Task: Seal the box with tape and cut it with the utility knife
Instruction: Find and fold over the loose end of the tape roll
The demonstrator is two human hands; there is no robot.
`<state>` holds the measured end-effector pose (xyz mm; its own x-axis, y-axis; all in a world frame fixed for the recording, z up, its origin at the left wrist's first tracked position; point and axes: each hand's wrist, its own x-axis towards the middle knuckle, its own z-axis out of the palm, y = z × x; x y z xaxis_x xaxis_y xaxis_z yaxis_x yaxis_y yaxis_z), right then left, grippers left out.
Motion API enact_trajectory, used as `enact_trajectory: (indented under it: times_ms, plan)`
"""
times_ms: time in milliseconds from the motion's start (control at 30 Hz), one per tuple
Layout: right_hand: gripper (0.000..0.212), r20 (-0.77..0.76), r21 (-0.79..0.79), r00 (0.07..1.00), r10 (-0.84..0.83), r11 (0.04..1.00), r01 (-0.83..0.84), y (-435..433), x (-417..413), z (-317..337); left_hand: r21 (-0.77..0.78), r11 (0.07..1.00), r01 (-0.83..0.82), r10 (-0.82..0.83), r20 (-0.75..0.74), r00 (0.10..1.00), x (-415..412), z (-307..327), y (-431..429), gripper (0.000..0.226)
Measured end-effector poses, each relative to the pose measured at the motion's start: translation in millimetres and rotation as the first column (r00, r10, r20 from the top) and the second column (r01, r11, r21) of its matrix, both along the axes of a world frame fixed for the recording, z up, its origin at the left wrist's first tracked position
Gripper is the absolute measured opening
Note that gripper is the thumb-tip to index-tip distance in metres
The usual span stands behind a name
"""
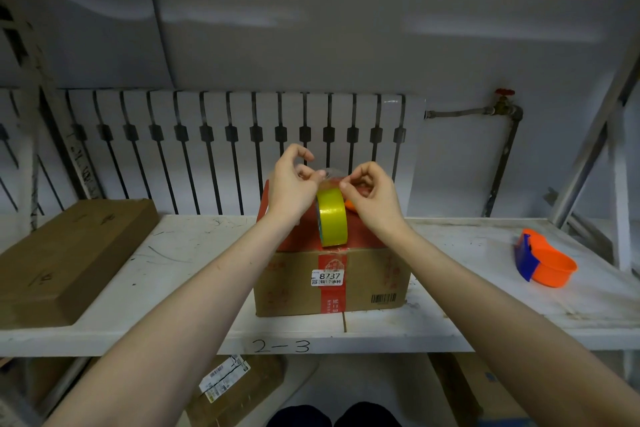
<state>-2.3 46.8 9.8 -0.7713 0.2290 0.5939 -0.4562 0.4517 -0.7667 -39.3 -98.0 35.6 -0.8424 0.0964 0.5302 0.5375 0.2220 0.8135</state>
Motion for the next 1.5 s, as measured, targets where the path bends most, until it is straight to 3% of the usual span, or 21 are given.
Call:
enact_trajectory:
  times_ms: [233, 500, 733, 1000, 1500]
  plan:
    - [0.009, -0.025, 0.043, 0.999, -0.024, 0.999, 0.025, 2.5, -4.5, 2.8, -0.056, 0.998, -0.009, 0.006, -0.052, 0.999, -1.4, -3.4, -2.7, 0.016]
    - [0.022, 0.008, 0.074, 1.0, -0.009, 0.997, 0.009, 4.4, -0.2, 5.5, -0.184, 0.983, 0.013, -0.04, -0.142, 0.989, 0.5, -7.7, -11.8, 0.018]
    - [0.023, 0.016, 0.079, 0.999, -0.04, 0.996, 0.039, 2.6, 1.0, 5.7, -0.314, 0.944, -0.103, 0.014, -0.273, 0.962, 4.8, -4.9, -10.7, 0.011]
    - [0.024, 0.012, 0.095, 0.996, -0.087, 0.992, 0.085, 0.3, 2.4, 3.4, -0.346, 0.916, -0.201, 0.11, -0.266, 0.958, 7.2, -4.4, -3.9, 0.025]
    - [0.019, 0.039, 0.118, 0.991, -0.131, 0.985, 0.125, -2.9, 8.4, 8.4, -0.377, 0.882, -0.282, 0.182, -0.278, 0.943, 10.2, -0.6, -1.9, 0.018]
